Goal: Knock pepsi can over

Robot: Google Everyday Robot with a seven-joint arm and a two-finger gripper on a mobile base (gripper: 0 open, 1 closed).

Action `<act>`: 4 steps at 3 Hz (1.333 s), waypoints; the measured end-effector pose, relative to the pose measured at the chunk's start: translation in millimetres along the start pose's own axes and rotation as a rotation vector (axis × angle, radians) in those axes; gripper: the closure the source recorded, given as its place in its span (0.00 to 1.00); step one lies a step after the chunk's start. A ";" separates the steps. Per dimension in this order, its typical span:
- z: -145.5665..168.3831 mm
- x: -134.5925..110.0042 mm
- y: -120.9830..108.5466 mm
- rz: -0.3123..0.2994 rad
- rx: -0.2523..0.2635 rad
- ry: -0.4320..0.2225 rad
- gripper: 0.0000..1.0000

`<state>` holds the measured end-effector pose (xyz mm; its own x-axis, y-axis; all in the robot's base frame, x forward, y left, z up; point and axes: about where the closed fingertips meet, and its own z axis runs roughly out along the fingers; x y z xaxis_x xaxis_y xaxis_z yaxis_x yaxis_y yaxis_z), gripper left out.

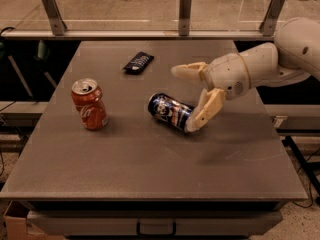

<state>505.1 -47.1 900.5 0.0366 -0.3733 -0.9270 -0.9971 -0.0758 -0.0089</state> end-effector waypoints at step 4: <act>-177.8 -21.9 -26.6 -0.080 0.393 0.194 0.00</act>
Offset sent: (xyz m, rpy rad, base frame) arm 0.0330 -0.0903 0.0361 -0.0489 -0.1063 -0.2052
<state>542.6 -201.2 987.7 0.0887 -0.5503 -0.8302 -0.9390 0.2318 -0.2540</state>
